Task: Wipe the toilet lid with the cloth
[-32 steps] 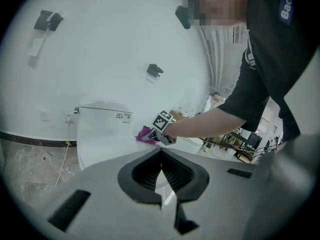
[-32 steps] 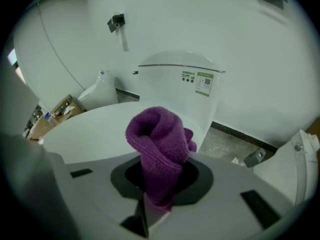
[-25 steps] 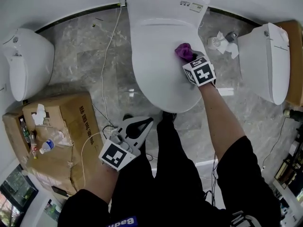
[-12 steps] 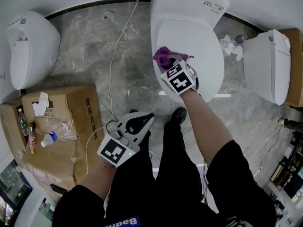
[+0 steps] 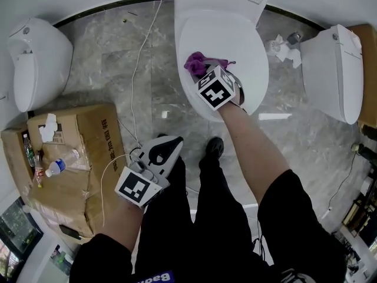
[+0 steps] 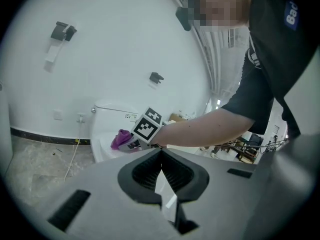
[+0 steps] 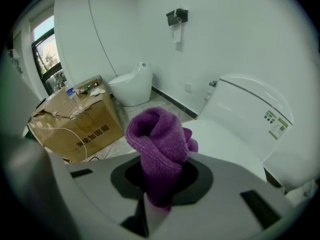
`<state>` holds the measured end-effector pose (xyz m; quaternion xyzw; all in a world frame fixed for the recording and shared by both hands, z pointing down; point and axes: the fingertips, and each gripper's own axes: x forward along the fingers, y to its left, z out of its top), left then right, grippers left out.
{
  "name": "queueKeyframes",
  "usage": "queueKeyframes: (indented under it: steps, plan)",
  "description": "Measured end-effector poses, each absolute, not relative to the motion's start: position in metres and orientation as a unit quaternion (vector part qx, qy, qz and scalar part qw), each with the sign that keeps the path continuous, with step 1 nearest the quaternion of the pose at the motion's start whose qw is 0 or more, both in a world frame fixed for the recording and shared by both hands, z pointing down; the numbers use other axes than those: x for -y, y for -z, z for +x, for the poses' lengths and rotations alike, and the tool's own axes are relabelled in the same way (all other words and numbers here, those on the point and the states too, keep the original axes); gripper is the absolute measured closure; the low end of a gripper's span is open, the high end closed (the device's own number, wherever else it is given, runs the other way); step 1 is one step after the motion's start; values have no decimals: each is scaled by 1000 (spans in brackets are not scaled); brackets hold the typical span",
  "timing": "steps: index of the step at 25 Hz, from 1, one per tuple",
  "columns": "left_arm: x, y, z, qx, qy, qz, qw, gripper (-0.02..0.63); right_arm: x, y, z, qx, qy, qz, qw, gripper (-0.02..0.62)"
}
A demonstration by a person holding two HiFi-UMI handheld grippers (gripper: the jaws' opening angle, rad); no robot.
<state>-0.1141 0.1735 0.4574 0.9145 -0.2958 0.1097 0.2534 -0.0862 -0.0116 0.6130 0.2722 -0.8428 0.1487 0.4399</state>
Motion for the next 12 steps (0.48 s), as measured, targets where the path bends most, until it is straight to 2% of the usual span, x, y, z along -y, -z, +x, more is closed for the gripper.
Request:
queueKeyframes:
  steps: [12]
  plan:
    - [-172,-447,-34,300,-104,920,229,589,7,-630,101,790,-200,363,452,512]
